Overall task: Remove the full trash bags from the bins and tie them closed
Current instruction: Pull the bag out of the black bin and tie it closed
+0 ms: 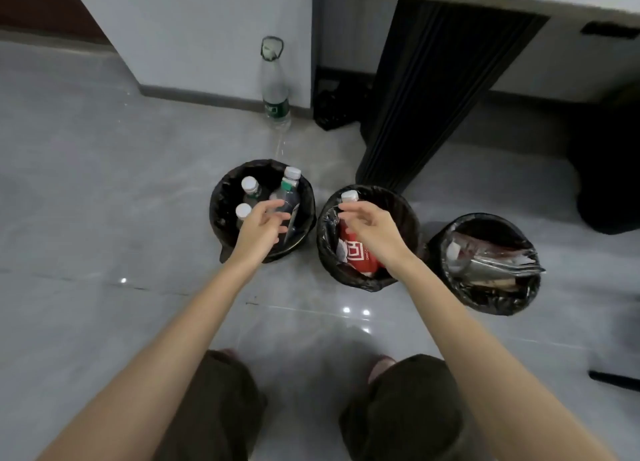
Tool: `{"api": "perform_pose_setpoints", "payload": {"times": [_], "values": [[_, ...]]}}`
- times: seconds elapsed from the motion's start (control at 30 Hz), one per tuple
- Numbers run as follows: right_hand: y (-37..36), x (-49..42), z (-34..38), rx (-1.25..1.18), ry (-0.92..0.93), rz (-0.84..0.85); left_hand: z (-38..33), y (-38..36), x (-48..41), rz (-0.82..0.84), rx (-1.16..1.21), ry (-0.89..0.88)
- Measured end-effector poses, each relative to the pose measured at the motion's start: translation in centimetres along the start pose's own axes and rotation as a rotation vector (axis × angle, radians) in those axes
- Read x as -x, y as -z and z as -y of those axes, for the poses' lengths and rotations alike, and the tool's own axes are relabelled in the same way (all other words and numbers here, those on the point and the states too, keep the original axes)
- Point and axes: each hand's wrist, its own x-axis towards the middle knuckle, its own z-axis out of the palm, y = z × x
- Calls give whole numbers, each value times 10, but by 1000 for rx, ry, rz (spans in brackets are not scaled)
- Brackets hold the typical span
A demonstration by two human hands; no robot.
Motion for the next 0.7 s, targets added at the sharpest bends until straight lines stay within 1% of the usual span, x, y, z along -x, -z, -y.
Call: {"api": "perform_pose_setpoints", "payload": {"times": [0.17,0.27,0.37,0.47,0.6,0.7], "values": [[-49,-48,-67,36,41,-6,65,-7,-49,-22,-2,-24],[-65,-63,-87,50,74,1,84,-6,-66,-44,-9,-42],[-74,-67,-93,67,109,10,94,-3,-74,-68,25,-70],[-77,-60,-91,76,126,7,100,4,-70,-96,59,-58],[-76,-42,-83,108,168,27,110,18,-61,-127,89,7],[-74,-28,-78,132,192,18,113,30,-54,-117,163,88]]}}
